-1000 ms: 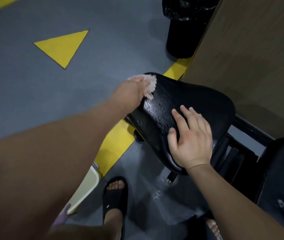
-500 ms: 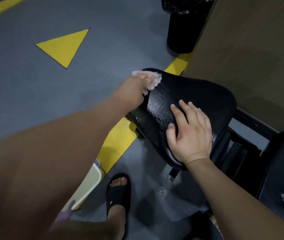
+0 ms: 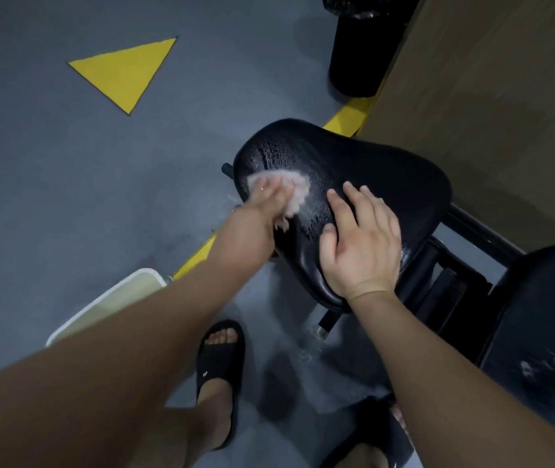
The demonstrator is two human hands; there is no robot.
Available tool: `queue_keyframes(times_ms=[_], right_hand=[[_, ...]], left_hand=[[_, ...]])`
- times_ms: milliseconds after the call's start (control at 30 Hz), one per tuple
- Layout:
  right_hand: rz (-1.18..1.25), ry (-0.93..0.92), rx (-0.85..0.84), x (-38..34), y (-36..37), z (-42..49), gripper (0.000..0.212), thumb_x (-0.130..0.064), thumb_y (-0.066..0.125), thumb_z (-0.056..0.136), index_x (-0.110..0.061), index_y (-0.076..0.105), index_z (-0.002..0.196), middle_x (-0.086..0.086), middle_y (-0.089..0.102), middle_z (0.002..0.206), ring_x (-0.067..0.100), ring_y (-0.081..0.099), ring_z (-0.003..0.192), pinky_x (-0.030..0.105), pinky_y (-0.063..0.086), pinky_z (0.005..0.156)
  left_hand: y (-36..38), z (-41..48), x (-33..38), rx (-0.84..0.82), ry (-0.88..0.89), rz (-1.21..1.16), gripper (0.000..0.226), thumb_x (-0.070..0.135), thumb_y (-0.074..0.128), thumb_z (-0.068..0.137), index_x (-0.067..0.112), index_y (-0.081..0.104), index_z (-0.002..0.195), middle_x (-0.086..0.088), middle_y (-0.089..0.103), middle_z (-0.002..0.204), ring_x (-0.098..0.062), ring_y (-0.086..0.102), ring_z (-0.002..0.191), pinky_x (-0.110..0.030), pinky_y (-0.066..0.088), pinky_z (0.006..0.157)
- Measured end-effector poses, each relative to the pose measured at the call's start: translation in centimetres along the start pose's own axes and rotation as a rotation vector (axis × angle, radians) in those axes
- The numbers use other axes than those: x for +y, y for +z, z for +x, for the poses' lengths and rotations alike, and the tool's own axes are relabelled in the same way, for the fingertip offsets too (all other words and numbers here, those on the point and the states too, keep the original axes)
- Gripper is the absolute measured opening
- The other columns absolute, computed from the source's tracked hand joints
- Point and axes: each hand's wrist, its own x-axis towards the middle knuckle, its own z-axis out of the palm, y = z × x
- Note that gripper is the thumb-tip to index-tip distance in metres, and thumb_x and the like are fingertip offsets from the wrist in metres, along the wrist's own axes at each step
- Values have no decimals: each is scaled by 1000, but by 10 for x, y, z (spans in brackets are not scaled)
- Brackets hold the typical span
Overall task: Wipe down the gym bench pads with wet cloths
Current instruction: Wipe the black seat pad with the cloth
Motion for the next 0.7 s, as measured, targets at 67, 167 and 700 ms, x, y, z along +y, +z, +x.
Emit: queue_keyframes(times_ms=[67,167,700], right_hand=[[-3,-2,6,1,0,-1,52,-30,49,91,-19,59,141,6,52,150,27,41,144,43,24,123],[-1,1,-2,0,0,-1,52,-30,50,91,-20,59,141,6,52,150,27,41,144,42,23,123],[-10,-9,7,1,1,-2,52,-29,49,92,-20,58,142,6,51,151,28,40,144,43,25,121]], left_hand=[[4,9,6,45,-136,-35,79,-13,41,90,23,30,160,-3,19,169,-21,16,156,-35,26,124],[22,-28,37,106,-227,-102,75,-11,42,94,18,27,161,-3,16,169,-17,11,157,-19,12,120],[21,-68,57,60,-275,-144,60,-1,45,99,14,38,156,-6,29,165,-18,27,153,-18,16,123]])
